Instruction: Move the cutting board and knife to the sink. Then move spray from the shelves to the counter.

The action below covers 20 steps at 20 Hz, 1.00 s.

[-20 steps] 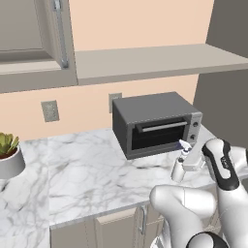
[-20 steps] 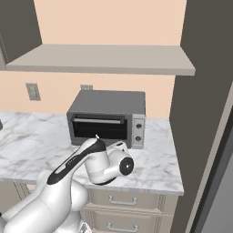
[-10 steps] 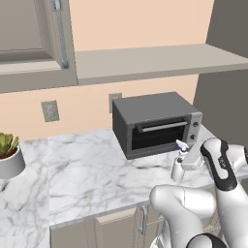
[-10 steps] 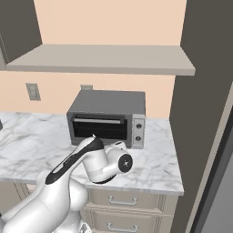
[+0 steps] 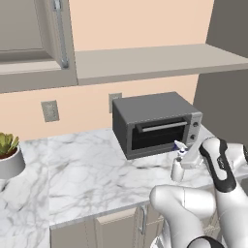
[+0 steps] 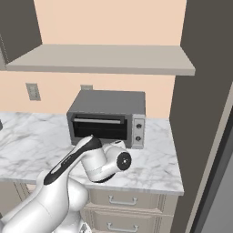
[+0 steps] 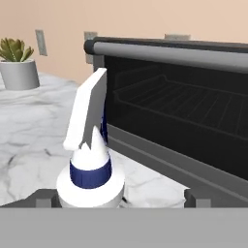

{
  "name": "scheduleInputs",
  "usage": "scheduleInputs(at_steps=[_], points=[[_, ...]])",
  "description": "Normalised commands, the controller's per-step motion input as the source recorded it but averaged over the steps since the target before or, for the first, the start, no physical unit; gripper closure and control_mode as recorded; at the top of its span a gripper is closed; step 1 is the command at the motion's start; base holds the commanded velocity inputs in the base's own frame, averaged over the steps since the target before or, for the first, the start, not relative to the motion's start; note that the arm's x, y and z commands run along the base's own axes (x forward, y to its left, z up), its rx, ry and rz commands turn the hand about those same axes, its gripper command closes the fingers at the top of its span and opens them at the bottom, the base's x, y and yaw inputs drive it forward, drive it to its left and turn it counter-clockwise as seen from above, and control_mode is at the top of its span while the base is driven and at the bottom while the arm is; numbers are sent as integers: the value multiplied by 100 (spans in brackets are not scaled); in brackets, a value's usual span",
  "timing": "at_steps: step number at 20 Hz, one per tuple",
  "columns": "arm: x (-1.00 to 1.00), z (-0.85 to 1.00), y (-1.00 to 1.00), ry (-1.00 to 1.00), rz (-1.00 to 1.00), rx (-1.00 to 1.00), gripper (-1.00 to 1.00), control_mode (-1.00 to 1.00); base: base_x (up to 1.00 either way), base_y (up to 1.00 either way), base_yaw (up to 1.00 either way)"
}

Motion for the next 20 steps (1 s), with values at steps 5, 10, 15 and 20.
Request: scheduleInputs(at_steps=[5,10,15,20], points=[[-5,-5,2,-1,-5,-1,-100,-100,0,0,0],[-11,-2,1,-1,-5,-1,-100,-100,0,0,0],[-16,0,8,-2,-5,0,-100,-100,0,0,0],[-19,11,0,0,-8,0,-100,-100,0,0,0]])
